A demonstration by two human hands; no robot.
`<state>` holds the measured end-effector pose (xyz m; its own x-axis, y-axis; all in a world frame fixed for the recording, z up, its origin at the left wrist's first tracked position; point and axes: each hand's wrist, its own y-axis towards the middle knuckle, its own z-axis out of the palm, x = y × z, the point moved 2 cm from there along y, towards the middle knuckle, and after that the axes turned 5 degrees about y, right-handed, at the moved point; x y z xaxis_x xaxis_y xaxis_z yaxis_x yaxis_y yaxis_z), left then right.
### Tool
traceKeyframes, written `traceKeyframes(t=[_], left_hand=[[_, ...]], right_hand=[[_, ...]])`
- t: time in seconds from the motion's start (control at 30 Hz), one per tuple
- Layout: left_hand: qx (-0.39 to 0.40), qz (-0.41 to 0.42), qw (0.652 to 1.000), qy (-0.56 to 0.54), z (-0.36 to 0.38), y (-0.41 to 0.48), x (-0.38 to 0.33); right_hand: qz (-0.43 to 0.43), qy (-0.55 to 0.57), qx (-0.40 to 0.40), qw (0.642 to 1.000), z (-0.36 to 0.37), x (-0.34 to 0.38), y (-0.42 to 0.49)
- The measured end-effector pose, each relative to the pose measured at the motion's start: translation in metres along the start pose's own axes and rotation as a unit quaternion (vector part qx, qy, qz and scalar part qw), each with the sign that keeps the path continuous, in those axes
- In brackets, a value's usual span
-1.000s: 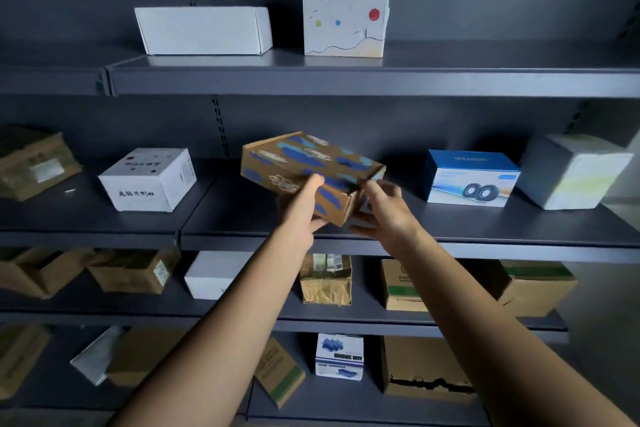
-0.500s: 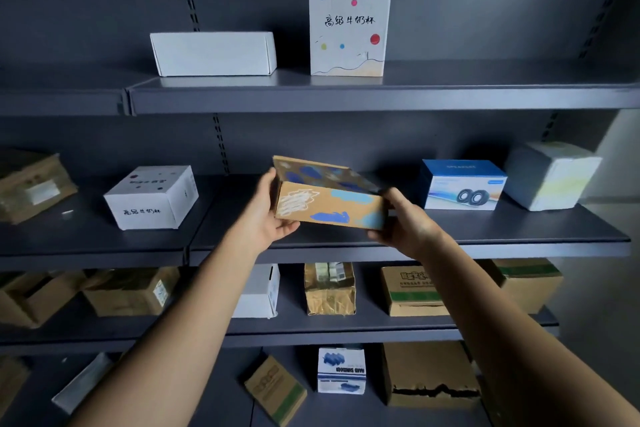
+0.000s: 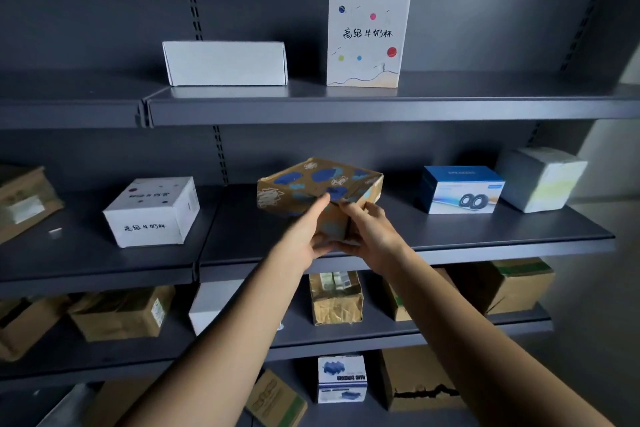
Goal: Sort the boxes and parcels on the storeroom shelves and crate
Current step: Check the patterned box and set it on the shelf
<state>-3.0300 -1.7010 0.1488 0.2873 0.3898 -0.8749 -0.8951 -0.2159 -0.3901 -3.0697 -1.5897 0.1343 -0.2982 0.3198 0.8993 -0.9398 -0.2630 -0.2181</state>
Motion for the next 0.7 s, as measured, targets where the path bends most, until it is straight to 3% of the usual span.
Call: traceKeyframes(t=[0.17, 0.33, 0.57, 0.7], left_hand=[[-0.018, -0.005, 1.000, -0.004, -0.017, 0.005, -0.012], [-0.027, -0.015, 0.999, 0.023, -0.038, 0.008, -0.023], [-0.009, -0.010, 0.997, 0.075, -0.052, 0.013, -0.029], [-0.011, 0.000, 1.000, 0.010, -0.048, 0.016, -0.029]], right_hand=[[-0.013, -0.068, -0.041, 0.997, -0.013, 0.006, 0.000], [-0.030, -0.040, -0.090, 0.995, -0.041, 0.018, 0.005], [0.016, 0.010, -0.108, 0.994, -0.056, 0.022, 0.010], [-0.004, 0.047, -0.090, 0.995, -0.051, 0.021, 0.014]])
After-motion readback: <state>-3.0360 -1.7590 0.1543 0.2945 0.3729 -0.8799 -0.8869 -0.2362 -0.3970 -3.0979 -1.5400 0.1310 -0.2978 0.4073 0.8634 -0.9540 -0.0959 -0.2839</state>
